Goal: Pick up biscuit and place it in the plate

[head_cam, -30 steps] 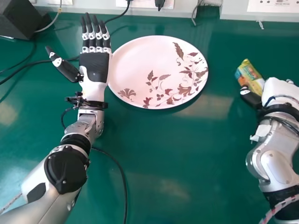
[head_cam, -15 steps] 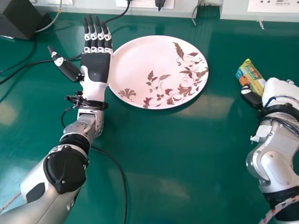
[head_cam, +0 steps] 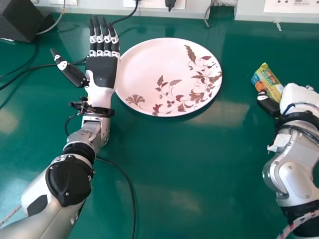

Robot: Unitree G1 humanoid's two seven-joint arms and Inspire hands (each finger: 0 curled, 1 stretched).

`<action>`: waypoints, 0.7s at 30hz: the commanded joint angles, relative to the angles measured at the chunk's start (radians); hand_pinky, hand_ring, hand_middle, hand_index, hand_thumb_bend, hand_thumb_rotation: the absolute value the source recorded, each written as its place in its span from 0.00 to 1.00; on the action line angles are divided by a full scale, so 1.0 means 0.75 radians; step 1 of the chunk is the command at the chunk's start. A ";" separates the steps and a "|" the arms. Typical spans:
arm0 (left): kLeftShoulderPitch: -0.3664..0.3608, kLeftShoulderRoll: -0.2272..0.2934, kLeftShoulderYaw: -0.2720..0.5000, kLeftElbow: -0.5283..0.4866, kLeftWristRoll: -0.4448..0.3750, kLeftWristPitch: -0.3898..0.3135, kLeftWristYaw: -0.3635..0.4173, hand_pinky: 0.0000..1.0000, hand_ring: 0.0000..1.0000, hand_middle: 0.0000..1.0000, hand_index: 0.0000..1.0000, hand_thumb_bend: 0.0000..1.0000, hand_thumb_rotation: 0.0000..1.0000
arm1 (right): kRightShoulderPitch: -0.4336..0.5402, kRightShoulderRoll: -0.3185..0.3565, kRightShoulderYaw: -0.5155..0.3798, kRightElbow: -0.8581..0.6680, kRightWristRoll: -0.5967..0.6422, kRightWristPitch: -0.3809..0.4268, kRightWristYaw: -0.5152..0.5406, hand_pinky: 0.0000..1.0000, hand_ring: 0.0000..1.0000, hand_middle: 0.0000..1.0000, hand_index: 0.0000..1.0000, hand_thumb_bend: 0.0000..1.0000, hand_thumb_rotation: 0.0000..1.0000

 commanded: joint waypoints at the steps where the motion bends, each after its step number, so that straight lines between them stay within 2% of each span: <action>1: 0.014 0.011 -0.015 0.001 0.013 -0.006 -0.018 0.72 0.83 0.89 0.95 1.00 0.17 | 0.036 0.023 0.002 -0.009 0.006 0.009 0.017 0.27 0.42 0.48 0.49 0.50 0.00; 8: 0.014 0.012 -0.009 0.006 0.013 -0.002 -0.005 0.70 0.82 0.90 0.96 1.00 0.18 | 0.045 0.030 -0.004 -0.054 -0.018 0.006 0.028 0.27 0.42 0.48 0.49 0.50 0.00; 21: 0.013 0.013 -0.009 0.006 0.016 0.001 -0.010 0.73 0.84 0.93 0.97 1.00 0.17 | 0.067 0.050 -0.030 -0.173 -0.070 -0.011 0.061 0.27 0.42 0.48 0.49 0.50 0.00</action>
